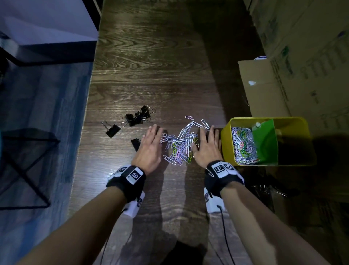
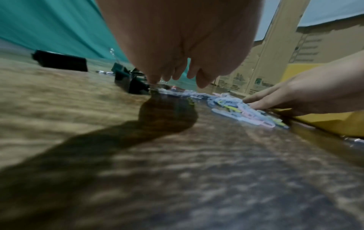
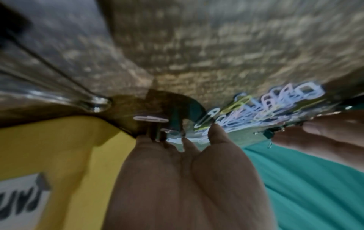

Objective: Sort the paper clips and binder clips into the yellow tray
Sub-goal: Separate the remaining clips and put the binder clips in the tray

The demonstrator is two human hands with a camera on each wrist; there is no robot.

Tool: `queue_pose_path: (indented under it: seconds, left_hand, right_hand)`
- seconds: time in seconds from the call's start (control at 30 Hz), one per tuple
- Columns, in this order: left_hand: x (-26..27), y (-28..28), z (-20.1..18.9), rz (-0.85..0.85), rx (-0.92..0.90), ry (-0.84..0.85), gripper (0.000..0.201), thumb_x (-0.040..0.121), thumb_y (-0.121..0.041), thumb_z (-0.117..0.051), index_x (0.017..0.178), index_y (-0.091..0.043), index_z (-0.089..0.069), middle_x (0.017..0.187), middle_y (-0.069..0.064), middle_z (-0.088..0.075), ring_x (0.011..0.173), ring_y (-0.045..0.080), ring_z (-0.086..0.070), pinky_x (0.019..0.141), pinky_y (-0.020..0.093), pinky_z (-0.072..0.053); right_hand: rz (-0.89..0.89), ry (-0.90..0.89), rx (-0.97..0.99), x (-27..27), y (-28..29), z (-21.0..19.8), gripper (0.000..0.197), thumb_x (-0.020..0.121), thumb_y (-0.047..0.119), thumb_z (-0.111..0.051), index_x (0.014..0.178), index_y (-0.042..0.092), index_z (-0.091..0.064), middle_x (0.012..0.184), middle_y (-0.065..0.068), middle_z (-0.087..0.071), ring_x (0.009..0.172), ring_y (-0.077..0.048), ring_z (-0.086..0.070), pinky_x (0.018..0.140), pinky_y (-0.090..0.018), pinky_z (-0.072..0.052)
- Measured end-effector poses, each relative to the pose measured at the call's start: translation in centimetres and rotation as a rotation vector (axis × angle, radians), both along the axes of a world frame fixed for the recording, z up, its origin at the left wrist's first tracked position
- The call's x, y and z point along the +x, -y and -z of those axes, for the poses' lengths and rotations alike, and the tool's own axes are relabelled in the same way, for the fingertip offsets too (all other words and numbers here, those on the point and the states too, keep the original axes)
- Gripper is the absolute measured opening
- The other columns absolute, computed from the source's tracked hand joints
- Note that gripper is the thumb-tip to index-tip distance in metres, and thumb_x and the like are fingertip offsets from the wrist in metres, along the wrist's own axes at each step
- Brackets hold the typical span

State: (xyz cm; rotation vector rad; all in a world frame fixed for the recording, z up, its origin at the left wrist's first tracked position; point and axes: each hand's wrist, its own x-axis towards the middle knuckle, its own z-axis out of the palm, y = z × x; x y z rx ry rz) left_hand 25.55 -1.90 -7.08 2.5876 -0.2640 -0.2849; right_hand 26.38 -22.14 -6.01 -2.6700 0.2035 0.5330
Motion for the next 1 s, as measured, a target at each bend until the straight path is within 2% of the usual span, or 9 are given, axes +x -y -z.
queue_pose_path:
  seconds: [0.17, 0.37, 0.43, 0.53, 0.6, 0.77, 0.83, 0.9, 1.0]
  left_hand:
    - [0.9, -2.6, 0.9, -0.052, 0.043, 0.056, 0.051, 0.096, -0.01, -0.039, 0.145, -0.006, -0.025, 0.154, 0.019, -0.013, 0.144, 0.032, -0.007, 0.118, 0.046, -0.008]
    - [1.4, -2.9, 0.7, -0.029, 0.072, 0.176, 0.054, 0.081, 0.004, -0.04, 0.135, 0.0, -0.04, 0.145, 0.023, -0.034, 0.136, 0.037, -0.03, 0.112, 0.052, -0.025]
    - [0.9, -1.6, 0.7, -0.01, 0.115, 0.161, 0.057, 0.081, 0.001, -0.037, 0.138, -0.001, -0.035, 0.148, 0.024, -0.028, 0.139, 0.035, -0.025, 0.114, 0.05, -0.022]
    - [-0.3, 0.1, 1.1, -0.033, 0.14, 0.027, 0.058, 0.091, -0.005, -0.036, 0.146, -0.007, -0.019, 0.155, 0.021, -0.009, 0.143, 0.036, -0.004, 0.117, 0.045, -0.008]
    - [-1.3, 1.1, 1.1, -0.013, 0.14, 0.0, 0.057, 0.093, -0.007, -0.034, 0.147, -0.008, -0.015, 0.155, 0.019, -0.005, 0.143, 0.036, 0.001, 0.117, 0.047, -0.007]
    - [-3.3, 0.9, 1.3, 0.094, 0.038, 0.076, 0.058, 0.091, -0.003, -0.039, 0.146, -0.009, -0.021, 0.154, 0.017, -0.015, 0.144, 0.03, -0.009, 0.116, 0.047, -0.016]
    - [-2.5, -0.2, 1.2, 0.03, 0.021, 0.115, 0.052, 0.094, -0.008, -0.04, 0.144, -0.007, -0.027, 0.152, 0.019, -0.022, 0.142, 0.032, -0.018, 0.115, 0.047, -0.02]
    - [-1.8, -0.9, 0.9, -0.031, 0.062, 0.082, 0.049, 0.096, -0.011, -0.038, 0.144, -0.007, -0.027, 0.152, 0.02, -0.022, 0.142, 0.034, -0.018, 0.116, 0.047, -0.017]
    - [-2.1, -0.9, 0.7, 0.071, 0.079, 0.091, 0.055, 0.093, -0.004, -0.035, 0.146, -0.009, -0.023, 0.154, 0.017, -0.019, 0.142, 0.031, -0.016, 0.117, 0.047, -0.015]
  right_hand:
    - [-0.073, 0.015, -0.002, -2.9, -0.7, 0.8, 0.068, 0.096, 0.04, -0.04, 0.15, 0.014, -0.008, 0.157, -0.017, 0.01, 0.145, -0.033, 0.009, 0.117, -0.049, -0.001]
    - [-0.026, 0.186, 0.077, -1.3, -0.3, 0.4, 0.072, 0.092, 0.031, -0.052, 0.149, 0.01, -0.013, 0.157, -0.019, 0.005, 0.145, -0.034, 0.004, 0.117, -0.04, -0.002]
    - [-0.041, 0.149, 0.04, 0.0, 0.0, 0.2, 0.071, 0.094, 0.034, -0.049, 0.15, 0.012, -0.011, 0.158, -0.017, 0.008, 0.145, -0.033, 0.006, 0.117, -0.043, -0.003]
    - [-0.09, 0.017, 0.004, 0.5, 0.1, 0.2, 0.067, 0.096, 0.039, -0.041, 0.15, 0.014, -0.01, 0.158, -0.015, 0.01, 0.145, -0.032, 0.01, 0.116, -0.05, -0.003]
    - [-0.127, -0.006, -0.009, -0.2, 0.0, 0.4, 0.066, 0.097, 0.04, -0.04, 0.15, 0.015, -0.009, 0.158, -0.015, 0.01, 0.145, -0.031, 0.01, 0.116, -0.051, -0.002]
    - [-0.182, 0.044, 0.004, -3.1, -0.8, 0.8, 0.066, 0.095, 0.036, -0.044, 0.15, 0.014, -0.013, 0.158, -0.015, 0.006, 0.146, -0.031, 0.009, 0.117, -0.051, -0.004]
    - [-0.18, 0.052, 0.033, -3.5, -0.8, 0.8, 0.065, 0.095, 0.035, -0.045, 0.149, 0.014, -0.015, 0.159, -0.014, 0.004, 0.146, -0.03, 0.008, 0.117, -0.051, -0.005]
    - [-0.155, 0.068, 0.063, -3.2, -0.7, 0.6, 0.064, 0.095, 0.033, -0.047, 0.149, 0.015, -0.017, 0.159, -0.013, 0.003, 0.146, -0.03, 0.006, 0.117, -0.05, -0.007]
    - [-0.146, 0.12, 0.081, -2.3, -0.8, -0.4, 0.062, 0.093, 0.027, -0.049, 0.148, 0.015, -0.022, 0.159, -0.012, -0.002, 0.146, -0.032, 0.001, 0.117, -0.052, -0.01]
